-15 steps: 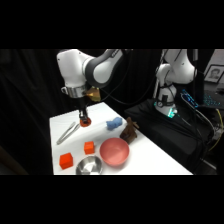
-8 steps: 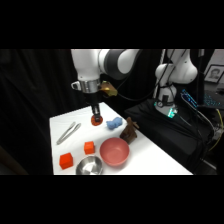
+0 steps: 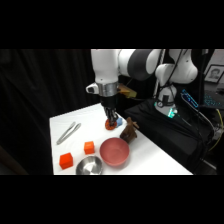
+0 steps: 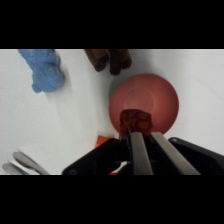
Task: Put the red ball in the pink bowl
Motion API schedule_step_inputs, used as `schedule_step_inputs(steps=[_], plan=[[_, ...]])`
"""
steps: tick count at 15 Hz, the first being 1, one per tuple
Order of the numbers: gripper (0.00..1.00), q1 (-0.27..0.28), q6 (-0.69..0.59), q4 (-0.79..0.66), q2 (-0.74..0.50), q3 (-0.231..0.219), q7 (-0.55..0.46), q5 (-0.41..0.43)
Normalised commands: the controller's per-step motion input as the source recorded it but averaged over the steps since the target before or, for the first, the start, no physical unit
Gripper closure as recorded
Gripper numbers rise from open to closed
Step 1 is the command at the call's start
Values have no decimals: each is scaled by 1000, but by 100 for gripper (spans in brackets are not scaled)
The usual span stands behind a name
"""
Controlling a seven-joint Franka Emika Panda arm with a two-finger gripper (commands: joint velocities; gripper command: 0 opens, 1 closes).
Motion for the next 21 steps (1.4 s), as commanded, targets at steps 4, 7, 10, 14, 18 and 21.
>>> schedule_step_inputs(steps=[4, 7, 10, 14, 18, 21], plan=[[98, 56, 308, -332, -203, 83, -19, 5], [98, 48, 353, -255, -83, 56, -31, 13], [98, 31, 341, -88, 89, 21, -33, -11], [98, 31, 322, 33, 212, -13, -15, -52], [98, 59, 258, 95, 227, -63, 19, -95], [98, 85, 203, 116, 186, -98, 32, -105]])
